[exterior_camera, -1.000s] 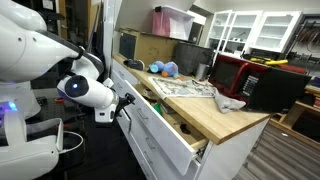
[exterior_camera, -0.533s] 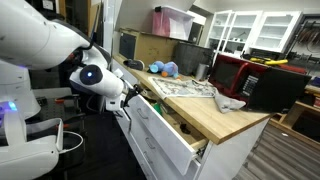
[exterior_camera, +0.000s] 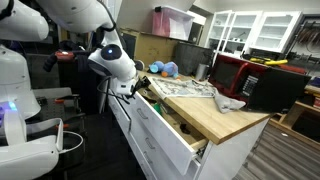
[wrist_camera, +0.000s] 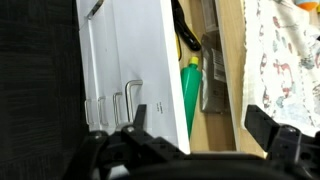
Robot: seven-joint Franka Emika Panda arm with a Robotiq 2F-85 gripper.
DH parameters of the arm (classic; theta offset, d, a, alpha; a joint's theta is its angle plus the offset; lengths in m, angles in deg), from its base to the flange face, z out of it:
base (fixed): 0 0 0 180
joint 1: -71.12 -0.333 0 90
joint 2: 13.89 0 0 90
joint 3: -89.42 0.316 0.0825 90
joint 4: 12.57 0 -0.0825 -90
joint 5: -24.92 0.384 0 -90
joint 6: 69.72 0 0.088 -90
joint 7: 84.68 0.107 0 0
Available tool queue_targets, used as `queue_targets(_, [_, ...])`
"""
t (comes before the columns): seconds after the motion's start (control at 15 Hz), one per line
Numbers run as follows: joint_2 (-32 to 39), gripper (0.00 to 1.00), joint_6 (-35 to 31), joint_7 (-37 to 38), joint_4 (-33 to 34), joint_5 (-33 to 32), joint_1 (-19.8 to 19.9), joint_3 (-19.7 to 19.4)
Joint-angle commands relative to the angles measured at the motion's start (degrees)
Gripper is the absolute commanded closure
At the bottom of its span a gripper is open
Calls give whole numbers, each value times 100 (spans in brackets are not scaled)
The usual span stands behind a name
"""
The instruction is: Open the topmost drawer on the right
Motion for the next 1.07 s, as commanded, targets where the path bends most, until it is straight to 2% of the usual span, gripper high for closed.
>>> queue_targets(0.0, [-1185,0,90,558,266,844,-1335,-431])
queue_targets(0.33, [-1910,0,397,1099,729,1455,-3347,-1800])
queue_targets(0.47, [-2112,0,640,1314,927,1559,-4223,-2567])
queue_targets(0.67, [-1945,0,808,1539,1256,1494,-5359,-3683])
queue_targets(0.87, [-1931,0,989,1672,1504,1423,-6239,-4595])
queue_targets(1.0, [-1873,0,1128,1532,1610,1452,-6431,-4777])
